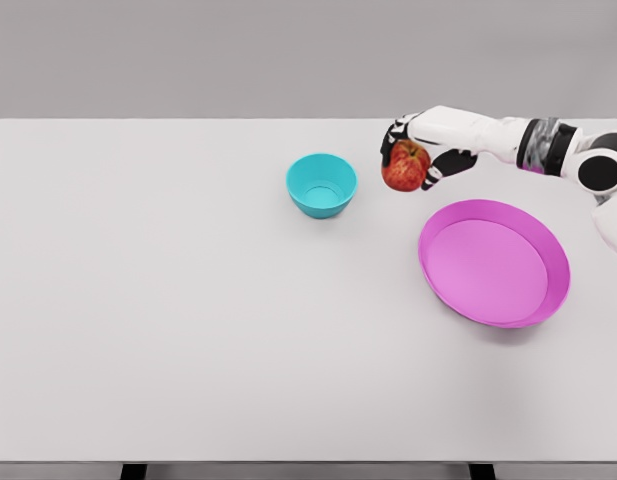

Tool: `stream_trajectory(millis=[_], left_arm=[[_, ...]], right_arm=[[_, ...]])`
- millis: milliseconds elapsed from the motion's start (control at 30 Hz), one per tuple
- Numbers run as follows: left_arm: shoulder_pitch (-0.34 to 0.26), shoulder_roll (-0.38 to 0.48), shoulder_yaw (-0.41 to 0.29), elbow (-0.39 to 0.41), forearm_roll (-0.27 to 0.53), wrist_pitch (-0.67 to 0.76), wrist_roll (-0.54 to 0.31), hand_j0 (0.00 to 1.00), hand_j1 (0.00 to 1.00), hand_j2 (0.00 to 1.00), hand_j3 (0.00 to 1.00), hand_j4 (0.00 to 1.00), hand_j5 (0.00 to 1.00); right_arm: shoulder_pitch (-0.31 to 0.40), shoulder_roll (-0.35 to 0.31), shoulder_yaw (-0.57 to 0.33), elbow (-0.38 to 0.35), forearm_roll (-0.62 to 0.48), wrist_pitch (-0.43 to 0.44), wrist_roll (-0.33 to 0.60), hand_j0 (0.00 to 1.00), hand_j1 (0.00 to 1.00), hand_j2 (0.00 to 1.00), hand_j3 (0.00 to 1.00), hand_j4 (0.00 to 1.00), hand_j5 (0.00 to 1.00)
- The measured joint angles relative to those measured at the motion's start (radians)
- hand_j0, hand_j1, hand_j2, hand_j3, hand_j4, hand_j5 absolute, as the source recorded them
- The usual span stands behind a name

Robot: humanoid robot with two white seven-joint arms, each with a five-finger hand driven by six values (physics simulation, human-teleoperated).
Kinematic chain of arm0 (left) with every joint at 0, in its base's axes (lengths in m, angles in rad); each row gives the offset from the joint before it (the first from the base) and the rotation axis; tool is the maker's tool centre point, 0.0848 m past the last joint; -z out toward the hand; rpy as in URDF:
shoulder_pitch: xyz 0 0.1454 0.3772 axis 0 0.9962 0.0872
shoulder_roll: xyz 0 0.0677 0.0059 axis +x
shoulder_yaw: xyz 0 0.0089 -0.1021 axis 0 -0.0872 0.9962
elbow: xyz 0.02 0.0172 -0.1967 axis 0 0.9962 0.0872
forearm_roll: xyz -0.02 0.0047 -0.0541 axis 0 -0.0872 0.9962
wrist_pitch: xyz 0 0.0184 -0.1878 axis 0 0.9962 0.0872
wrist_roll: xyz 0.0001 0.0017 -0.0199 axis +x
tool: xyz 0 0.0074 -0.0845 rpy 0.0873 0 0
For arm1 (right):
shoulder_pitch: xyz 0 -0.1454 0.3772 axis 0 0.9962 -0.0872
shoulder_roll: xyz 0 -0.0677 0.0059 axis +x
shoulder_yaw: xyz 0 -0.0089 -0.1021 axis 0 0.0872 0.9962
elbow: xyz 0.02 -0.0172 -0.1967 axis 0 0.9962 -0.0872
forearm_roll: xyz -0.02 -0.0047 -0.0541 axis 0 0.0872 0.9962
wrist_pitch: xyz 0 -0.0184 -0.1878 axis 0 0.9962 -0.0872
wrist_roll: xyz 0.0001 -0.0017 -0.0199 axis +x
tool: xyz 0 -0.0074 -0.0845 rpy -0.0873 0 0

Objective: Put the apple from the pink plate into the blue bowl with your right arm

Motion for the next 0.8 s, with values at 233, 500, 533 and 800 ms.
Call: stream_trajectory(millis=[233,500,533,800], left_arm=[[0.0,0.0,0.0,0.0,0.0,0.0,0.0,1.0,1.0,1.0,1.0,1.0,1.0],[0.0,0.0,0.0,0.0,0.0,0.0,0.0,1.0,1.0,1.0,1.0,1.0,1.0],[0.0,0.0,0.0,0.0,0.0,0.0,0.0,1.0,1.0,1.0,1.0,1.0,1.0],[0.0,0.0,0.0,0.0,0.0,0.0,0.0,1.0,1.0,1.0,1.0,1.0,1.0]], right_arm=[[-0.017,0.052,0.0,0.013,0.025,0.0,0.0,0.46,0.46,0.46,0.46,0.46,0.46],[-0.04,0.116,0.0,0.034,0.058,0.0,0.0,0.46,0.46,0.46,0.46,0.46,0.46],[-0.046,0.124,0.0,0.043,0.063,0.0,0.0,0.46,0.46,0.46,0.46,0.46,0.46],[-0.075,0.179,0.007,0.106,0.087,0.0,0.0,0.46,0.46,0.46,0.46,0.46,0.46]])
